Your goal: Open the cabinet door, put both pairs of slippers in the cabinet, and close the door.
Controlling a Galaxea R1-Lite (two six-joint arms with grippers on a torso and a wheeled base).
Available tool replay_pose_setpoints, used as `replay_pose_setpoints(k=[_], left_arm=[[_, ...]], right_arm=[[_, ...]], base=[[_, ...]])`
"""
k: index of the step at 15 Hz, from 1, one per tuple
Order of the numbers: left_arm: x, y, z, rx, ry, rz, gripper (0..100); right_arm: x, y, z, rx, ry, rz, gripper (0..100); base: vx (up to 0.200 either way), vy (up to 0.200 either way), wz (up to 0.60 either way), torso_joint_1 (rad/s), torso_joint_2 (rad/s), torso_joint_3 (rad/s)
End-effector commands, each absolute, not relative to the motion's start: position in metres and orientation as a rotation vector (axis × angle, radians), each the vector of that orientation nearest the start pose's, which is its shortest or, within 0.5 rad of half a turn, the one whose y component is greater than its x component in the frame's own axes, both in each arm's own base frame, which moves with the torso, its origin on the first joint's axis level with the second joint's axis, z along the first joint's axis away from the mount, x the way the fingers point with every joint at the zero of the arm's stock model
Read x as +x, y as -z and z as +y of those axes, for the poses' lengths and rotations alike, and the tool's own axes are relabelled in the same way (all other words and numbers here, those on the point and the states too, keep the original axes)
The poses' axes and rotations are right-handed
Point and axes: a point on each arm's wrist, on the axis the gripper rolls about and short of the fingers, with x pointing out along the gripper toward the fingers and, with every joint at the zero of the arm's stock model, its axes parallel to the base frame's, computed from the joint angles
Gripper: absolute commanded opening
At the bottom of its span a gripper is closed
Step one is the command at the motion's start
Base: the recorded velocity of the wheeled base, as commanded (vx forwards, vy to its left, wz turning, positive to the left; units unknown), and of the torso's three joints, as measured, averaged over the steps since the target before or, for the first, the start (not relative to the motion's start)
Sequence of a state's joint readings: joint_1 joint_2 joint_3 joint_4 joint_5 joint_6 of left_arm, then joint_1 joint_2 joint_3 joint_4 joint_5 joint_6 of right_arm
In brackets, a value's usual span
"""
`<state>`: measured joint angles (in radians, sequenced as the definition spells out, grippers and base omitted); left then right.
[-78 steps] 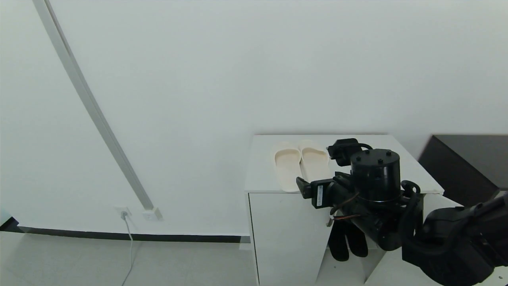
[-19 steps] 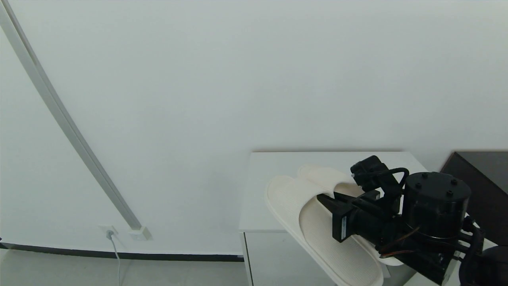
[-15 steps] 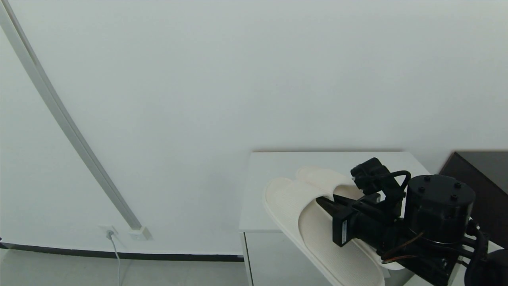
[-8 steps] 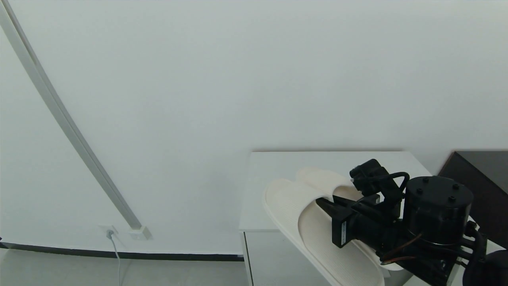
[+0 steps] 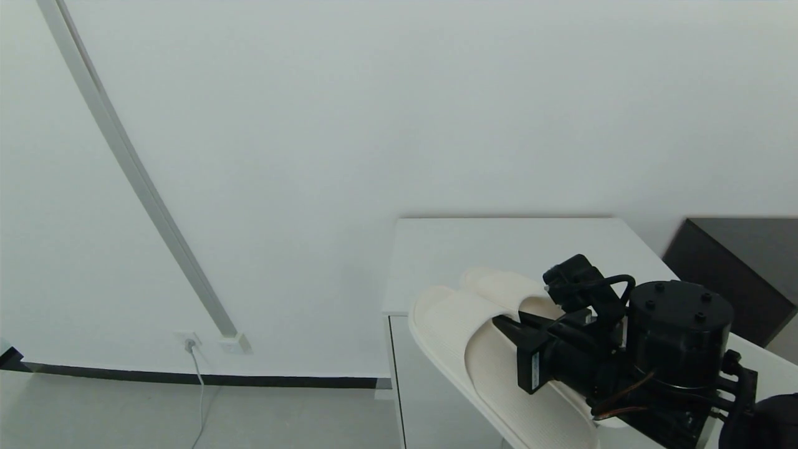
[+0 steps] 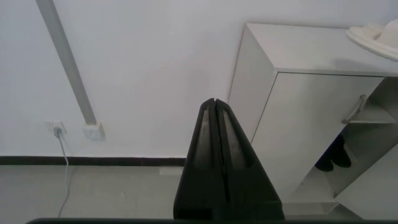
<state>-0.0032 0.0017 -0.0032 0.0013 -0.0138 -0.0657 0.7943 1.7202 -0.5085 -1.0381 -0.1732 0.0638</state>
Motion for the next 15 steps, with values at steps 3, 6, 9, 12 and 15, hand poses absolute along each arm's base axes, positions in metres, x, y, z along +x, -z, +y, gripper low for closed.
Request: replay_pose_setpoints(k=[3, 6, 9, 12, 15], left_arm=[[-0.0229, -0.0762, -0.0002, -0.066, 0.017, 0.001, 0], [-0.0229, -0.0762, -0.0002, -0.066, 0.017, 0.001, 0], [-0.0229, -0.0762, -0.0002, -0.066, 0.017, 0.001, 0], [-0.0229, -0.0762, -0.0002, -0.066, 0.017, 0.001, 0], [-0.0229, -0.0762, -0.0002, -0.066, 0.017, 0.001, 0]], right_arm=[[0.1988, -0.1386, 0.1969, -0.026, -0.612, 0.185, 0], [0.1988, -0.137, 0.1969, -0.029, -0.612, 0.19, 0], [0.1987, -0.1375, 0.1966, -0.029, -0.604, 0.188, 0], [0.1994, -0.1358, 0.197, -0.033, -0.596, 0.193, 0], [0.1994, -0.1358, 0.197, -0.033, -0.596, 0.193, 0]], base=[[0.0, 0.0, 0.0, 0.0, 0.0, 0.0], [0.0, 0.0, 0.0, 0.0, 0.0, 0.0], [0.0, 0.0, 0.0, 0.0, 0.0, 0.0], [0.0, 0.0, 0.0, 0.0, 0.0, 0.0], [0.0, 0.0, 0.0, 0.0, 0.0, 0.0]])
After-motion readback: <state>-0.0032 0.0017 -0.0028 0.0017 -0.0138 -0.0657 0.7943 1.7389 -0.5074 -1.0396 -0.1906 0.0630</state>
